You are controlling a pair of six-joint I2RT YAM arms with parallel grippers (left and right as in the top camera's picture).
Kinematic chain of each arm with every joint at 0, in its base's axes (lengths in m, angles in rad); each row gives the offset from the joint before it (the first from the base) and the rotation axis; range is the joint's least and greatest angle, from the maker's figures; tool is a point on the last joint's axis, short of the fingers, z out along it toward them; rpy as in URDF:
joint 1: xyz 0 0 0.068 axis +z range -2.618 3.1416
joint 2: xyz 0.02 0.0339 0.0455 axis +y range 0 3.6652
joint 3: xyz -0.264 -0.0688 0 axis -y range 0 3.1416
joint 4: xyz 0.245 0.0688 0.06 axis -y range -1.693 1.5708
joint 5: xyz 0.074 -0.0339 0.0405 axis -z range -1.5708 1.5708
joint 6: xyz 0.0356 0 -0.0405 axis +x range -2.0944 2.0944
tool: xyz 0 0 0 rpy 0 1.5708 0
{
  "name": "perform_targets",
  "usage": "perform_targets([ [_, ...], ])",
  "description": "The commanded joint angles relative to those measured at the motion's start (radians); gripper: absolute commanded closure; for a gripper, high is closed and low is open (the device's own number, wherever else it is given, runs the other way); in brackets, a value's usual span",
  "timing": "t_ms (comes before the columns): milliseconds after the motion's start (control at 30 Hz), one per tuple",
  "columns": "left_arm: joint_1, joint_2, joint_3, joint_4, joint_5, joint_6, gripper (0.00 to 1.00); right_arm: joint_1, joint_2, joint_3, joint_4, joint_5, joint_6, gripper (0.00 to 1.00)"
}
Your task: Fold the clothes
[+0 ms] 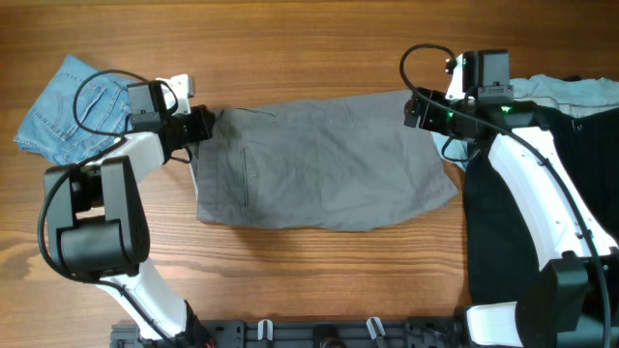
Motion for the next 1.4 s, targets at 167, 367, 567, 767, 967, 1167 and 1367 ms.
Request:
perform_targets([
  [167,0.022,-0.228,0.011,-0.11,0.047,-0.098,0.96,-0.008,0.272,0.0,0.229,0.105,0.005,0.09],
  [367,0.022,-0.301,0.011,-0.249,0.047,-0.097,0.96,-0.008,0.427,0.0,0.404,-0.011,-0.057,0.29],
  [567,0.022,-0.301,0.011,-0.253,0.047,-0.097,0.96,-0.009,0.415,0.0,0.41,-0.042,-0.101,0.74],
  [767,0.022,-0.301,0.011,-0.253,0.047,-0.083,0.96,-0.009,0.332,0.0,0.4,-0.013,-0.134,0.68],
  [967,0.022,-0.335,0.011,-0.267,0.047,-0.084,0.96,-0.034,0.275,0.0,0.339,0.033,-0.117,0.96],
  [1167,0.022,-0.631,0.011,-0.608,-0.016,-0.082,0.96,-0.06,-0.043,0.0,0.076,0.029,-0.179,0.96],
  [1367,0.022,-0.979,0.011,-0.898,-0.187,-0.084,0.96,-0.06,-0.37,0.0,-0.098,0.029,-0.172,0.96],
])
